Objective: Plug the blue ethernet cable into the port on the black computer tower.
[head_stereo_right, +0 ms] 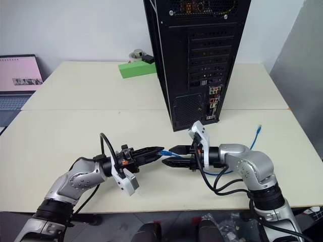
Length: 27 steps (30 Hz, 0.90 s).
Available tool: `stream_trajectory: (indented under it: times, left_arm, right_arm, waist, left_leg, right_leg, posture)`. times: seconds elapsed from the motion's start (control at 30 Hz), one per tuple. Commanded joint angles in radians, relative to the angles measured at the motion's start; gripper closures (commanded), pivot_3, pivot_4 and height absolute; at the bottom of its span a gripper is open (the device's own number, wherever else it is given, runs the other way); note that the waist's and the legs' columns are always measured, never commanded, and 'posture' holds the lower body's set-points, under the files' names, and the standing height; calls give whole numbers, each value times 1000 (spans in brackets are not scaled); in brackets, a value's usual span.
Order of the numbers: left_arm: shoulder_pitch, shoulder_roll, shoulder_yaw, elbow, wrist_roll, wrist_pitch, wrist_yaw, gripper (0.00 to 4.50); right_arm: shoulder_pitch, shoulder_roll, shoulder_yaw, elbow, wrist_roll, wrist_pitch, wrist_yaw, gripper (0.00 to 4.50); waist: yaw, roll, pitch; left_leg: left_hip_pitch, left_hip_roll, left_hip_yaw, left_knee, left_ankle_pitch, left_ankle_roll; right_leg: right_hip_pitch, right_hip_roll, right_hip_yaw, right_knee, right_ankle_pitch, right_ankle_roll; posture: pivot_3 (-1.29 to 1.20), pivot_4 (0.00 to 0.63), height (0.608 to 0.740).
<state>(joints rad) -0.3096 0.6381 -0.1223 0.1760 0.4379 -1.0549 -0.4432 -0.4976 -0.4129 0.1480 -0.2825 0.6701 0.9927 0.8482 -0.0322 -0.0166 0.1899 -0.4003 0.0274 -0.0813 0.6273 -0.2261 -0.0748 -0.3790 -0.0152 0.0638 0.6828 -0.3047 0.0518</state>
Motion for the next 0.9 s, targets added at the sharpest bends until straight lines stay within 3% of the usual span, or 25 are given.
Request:
stream_trajectory:
  times: [0.03,0.33,0.5,0.57,0.77,0.9]
  left_arm:
    - [-2,12,-5,-7,8,-9,33,4218]
    - [16,14,-18,-35,8,5,49,4219]
    - [23,20,-33,-47,-19,23,38,4219]
    - [26,27,-53,-57,-54,50,9,3519]
    - [38,34,-71,-58,-162,168,-55,2432]
    - [89,-7,-80,-153,-419,508,-177,1702]
  right_arm:
    - [-7,4,-20,-39,33,1,-8,2464]
    - [-20,12,-10,-19,43,3,-29,4483]
    - [-37,11,-9,-4,46,12,-25,4489]
    - [-45,7,-12,3,51,23,-20,4490]
    - [-63,-57,9,17,-25,-50,12,4490]
    - [-57,-133,-41,37,-88,-131,1,4491]
  waist:
    - [0,0,0]
    - [0,0,0]
    - [0,0,0]
    - [0,0,0]
    - [0,0,0]
    - [-1,0,0]
  left_leg:
    - [0,0,0,0,0,0]
    - [0,0,0,0,0,0]
    - [0,0,0,0,0,0]
    - [0,0,0,0,0,0]
    - [0,0,0,0,0,0]
    - [0,0,0,0,0,0]
  right_leg:
    - [0,0,0,0,0,0]
    - [0,0,0,0,0,0]
    - [0,0,0,0,0,0]
    - [0,0,0,0,0,0]
    - [0,0,0,0,0,0]
    - [0,0,0,0,0,0]
  posture:
    - [0,150,740]
    - [0,150,740]
    - [0,150,740]
    - [0,150,740]
    - [0,150,740]
    - [0,150,740]
